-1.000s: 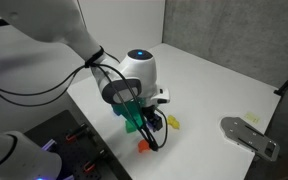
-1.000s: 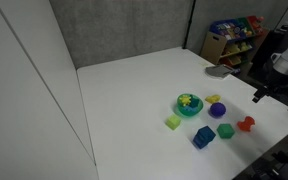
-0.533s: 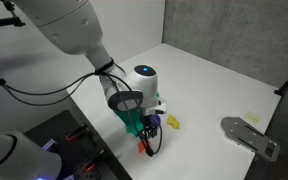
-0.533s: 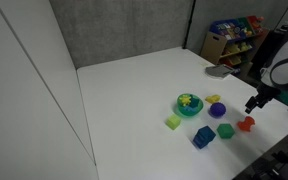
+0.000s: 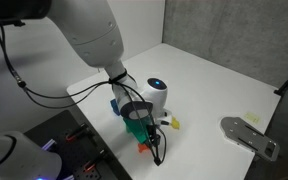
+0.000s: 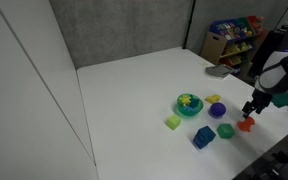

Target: Put the orange thing into the bowl

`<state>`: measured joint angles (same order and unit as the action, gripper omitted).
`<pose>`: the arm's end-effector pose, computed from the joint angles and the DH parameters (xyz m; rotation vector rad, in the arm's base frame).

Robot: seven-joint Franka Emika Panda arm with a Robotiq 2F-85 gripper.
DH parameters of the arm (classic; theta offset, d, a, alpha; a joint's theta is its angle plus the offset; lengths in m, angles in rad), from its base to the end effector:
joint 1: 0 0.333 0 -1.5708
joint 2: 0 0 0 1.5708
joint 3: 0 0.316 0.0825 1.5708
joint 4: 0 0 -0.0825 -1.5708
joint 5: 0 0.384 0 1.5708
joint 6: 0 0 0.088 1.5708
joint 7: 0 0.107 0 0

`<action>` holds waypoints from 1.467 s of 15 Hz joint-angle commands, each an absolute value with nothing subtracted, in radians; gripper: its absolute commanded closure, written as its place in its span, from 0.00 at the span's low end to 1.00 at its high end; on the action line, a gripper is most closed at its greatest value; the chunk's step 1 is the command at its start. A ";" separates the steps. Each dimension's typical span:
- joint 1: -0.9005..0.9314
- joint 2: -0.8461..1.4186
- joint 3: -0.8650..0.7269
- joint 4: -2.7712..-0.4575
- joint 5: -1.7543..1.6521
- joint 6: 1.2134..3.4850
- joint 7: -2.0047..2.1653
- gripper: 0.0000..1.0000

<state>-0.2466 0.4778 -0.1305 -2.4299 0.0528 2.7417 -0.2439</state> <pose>0.4223 -0.1772 0.1033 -3.1121 0.2713 0.2606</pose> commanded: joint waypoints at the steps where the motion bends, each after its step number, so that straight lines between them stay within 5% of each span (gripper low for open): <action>1: -0.287 0.545 -0.099 -2.364 0.062 2.707 -0.241 0.00; 4: -0.292 0.583 -0.095 -2.340 0.055 2.691 -0.238 0.00; 5: -0.293 0.595 -0.094 -2.335 0.052 2.693 -0.241 0.25; 6: -0.294 0.601 -0.090 -2.331 0.052 2.692 -0.244 0.27; 13: -0.305 0.522 -0.072 -2.369 0.054 2.665 -0.265 0.82; 22: -0.249 0.266 -0.028 -2.431 0.077 2.584 -0.264 0.91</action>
<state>-0.2688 0.3734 -0.0453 -2.3915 0.0528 2.6164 -0.2474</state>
